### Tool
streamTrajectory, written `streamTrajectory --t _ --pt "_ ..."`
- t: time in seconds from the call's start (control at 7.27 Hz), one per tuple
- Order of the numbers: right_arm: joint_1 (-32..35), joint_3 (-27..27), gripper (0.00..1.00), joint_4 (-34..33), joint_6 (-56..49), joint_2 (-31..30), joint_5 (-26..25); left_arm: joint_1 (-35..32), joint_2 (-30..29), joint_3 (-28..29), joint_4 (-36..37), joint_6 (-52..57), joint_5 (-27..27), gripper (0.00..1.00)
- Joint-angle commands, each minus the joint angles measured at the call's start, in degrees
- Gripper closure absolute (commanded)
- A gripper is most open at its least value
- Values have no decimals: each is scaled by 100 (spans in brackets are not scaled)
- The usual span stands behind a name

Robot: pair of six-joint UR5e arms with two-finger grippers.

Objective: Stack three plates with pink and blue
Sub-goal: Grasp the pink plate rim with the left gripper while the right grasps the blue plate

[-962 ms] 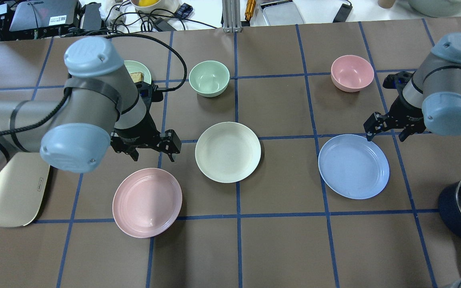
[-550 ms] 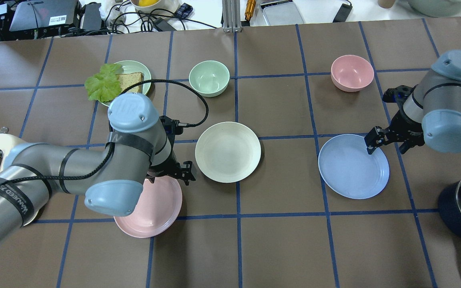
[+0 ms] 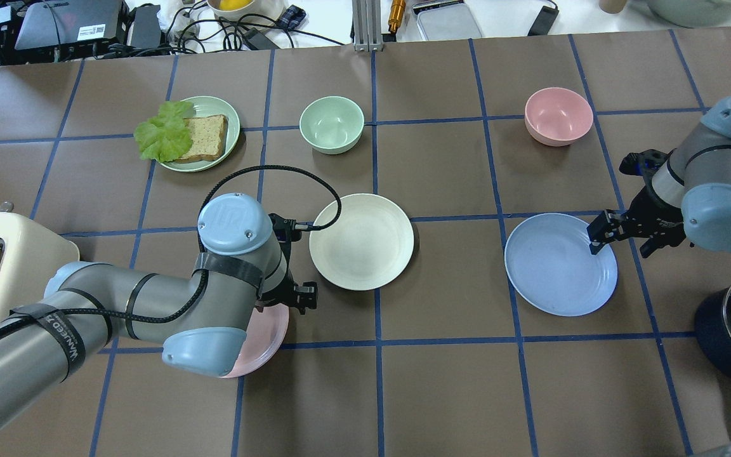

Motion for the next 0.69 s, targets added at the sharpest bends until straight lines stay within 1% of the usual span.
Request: streamTrajectory --t 0.0,0.14,0.28,0.41,0.55 --pt "-4 15 5 60 45 19 -10 -66 -135 -28 10 -60 11 43" --pt "-13 67 12 61 54 19 -2 -75 -161 -11 27 -16 46 68" --pt "-13 94 20 70 262 19 94 -75 -162 -10 27 -16 55 81" --pt "-13 94 41 87 386 19 104 -75 -162 -19 27 -50 55 82" --pt "-13 85 51 70 353 19 78 -75 -162 -11 88 -25 55 100"
